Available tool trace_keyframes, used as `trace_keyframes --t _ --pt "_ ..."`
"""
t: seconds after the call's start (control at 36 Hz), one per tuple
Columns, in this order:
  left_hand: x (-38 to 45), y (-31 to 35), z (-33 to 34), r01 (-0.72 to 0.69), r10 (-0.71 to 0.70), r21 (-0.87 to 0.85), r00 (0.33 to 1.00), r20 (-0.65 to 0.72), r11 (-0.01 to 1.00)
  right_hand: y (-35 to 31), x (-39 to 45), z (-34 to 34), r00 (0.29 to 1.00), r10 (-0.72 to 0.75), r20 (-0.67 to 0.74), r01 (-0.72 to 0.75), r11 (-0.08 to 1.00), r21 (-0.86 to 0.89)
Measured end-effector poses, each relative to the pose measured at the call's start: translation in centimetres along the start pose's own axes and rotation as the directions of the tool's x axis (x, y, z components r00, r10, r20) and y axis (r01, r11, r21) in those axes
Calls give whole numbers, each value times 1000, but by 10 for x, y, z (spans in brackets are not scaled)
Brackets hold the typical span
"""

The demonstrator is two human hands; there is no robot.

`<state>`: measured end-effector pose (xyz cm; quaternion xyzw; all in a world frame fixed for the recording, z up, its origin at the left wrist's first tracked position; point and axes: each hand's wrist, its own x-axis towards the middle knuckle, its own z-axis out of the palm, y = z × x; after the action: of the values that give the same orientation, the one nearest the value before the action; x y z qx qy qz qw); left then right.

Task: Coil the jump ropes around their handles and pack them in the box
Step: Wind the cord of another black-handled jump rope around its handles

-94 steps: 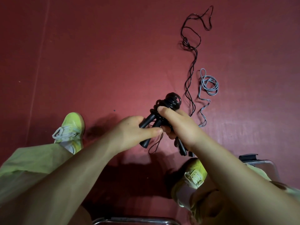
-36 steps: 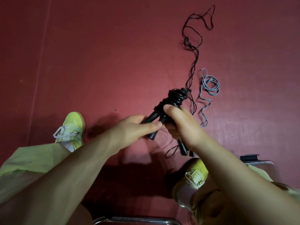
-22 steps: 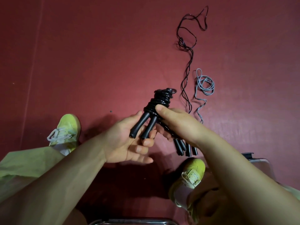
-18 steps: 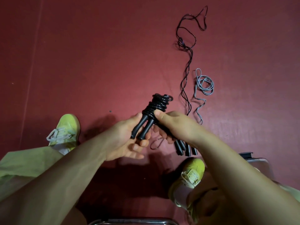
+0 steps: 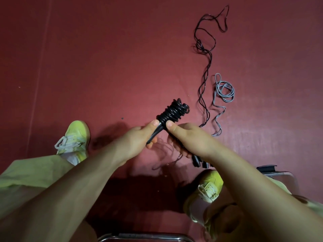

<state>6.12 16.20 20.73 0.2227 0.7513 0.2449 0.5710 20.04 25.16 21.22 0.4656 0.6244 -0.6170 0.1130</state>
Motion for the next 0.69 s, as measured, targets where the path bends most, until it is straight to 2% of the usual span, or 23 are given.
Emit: trace_keyframes --t 0.17,0.33,0.47,0.56,0.61,0.69 --pt "1 -4 0 -94 97 39 992 -86 995 -5 -5 1 996 -22 85 10 989 146" --pt "-3 -11 2 -145 152 158 988 -31 977 -4 -3 4 999 -14 48 3 975 221" --pt "-2 -13 1 -164 163 99 986 17 982 -7 -6 3 997 -71 14 66 970 233" --pt "-5 -11 1 -155 161 -51 974 158 987 -8 -7 2 994 -105 4 101 964 247" --pt "-11 -8 1 -80 139 -206 948 288 975 -8 -7 1 990 -143 5 136 952 275" --pt "-17 -5 -2 91 115 -346 838 533 934 -7 -8 0 977 -205 48 176 919 353"
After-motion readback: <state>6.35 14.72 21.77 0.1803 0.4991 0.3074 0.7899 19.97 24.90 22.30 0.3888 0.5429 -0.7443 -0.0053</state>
